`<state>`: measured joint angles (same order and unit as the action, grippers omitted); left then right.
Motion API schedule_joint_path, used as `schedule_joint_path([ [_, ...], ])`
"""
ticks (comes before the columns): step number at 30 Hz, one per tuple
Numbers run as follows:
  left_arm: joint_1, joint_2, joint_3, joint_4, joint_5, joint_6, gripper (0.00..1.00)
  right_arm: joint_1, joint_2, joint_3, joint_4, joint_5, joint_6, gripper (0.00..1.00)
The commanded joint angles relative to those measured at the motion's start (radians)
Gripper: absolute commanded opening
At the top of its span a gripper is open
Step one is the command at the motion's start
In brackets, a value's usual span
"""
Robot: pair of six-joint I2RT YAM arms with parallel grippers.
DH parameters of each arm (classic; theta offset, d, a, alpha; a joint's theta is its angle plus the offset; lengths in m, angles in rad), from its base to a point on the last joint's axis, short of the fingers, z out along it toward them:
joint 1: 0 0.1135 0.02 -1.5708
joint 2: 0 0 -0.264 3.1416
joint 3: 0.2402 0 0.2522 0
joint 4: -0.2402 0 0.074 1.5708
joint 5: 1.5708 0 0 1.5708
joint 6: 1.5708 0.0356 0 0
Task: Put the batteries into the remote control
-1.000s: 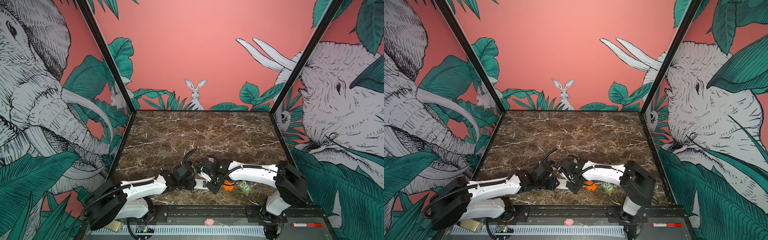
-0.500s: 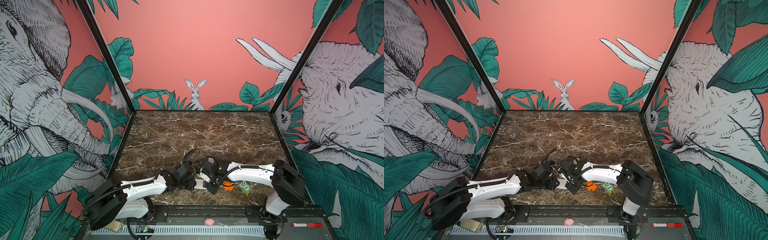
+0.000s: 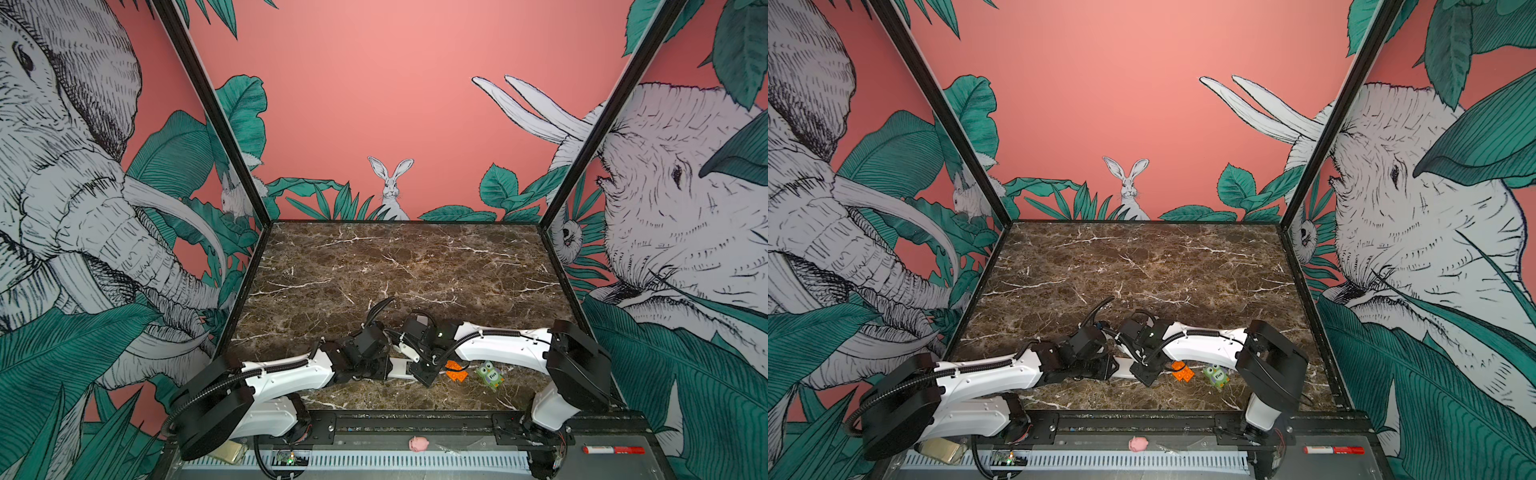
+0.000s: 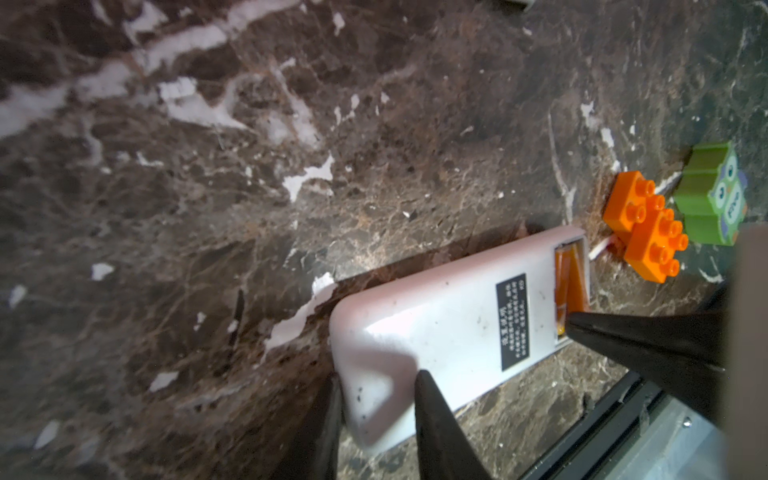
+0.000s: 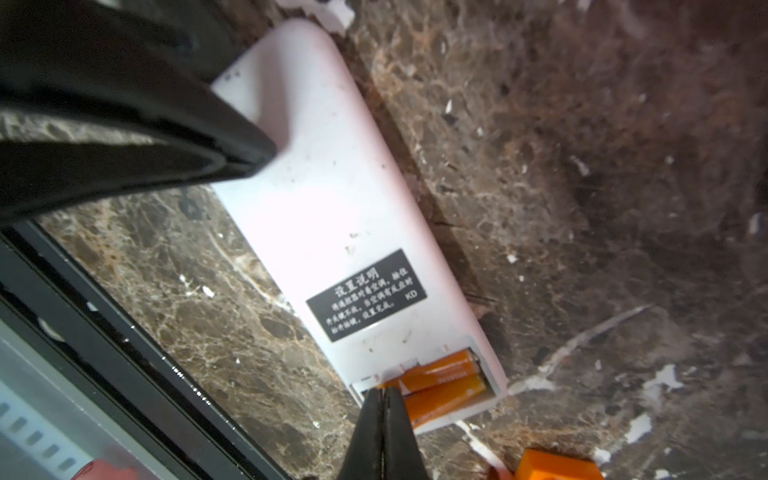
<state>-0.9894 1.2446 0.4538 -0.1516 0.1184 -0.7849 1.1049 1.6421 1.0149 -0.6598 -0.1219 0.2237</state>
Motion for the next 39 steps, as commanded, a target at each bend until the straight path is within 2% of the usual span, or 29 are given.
schedule_joint_path([
  [1, -0.006, 0.053, -0.049, -0.078, 0.017, 0.012, 0.31, -0.003, -0.034, 0.02, -0.053, 0.022, -0.002, 0.05],
  [12, -0.006, 0.06, -0.049, -0.075, 0.018, 0.013, 0.31, -0.002, -0.014, -0.026, -0.04, 0.014, 0.005, 0.0],
  [27, -0.006, 0.055, -0.044, -0.081, 0.014, 0.01, 0.31, -0.003, 0.03, -0.078, -0.003, 0.016, 0.009, 0.0],
  [34, -0.006, 0.067, -0.04, -0.081, 0.016, 0.017, 0.31, -0.002, -0.001, -0.099, 0.008, 0.003, 0.014, 0.0],
  [39, -0.006, 0.063, -0.036, -0.088, 0.016, 0.018, 0.31, 0.0, -0.033, -0.072, 0.026, -0.016, -0.005, 0.19],
])
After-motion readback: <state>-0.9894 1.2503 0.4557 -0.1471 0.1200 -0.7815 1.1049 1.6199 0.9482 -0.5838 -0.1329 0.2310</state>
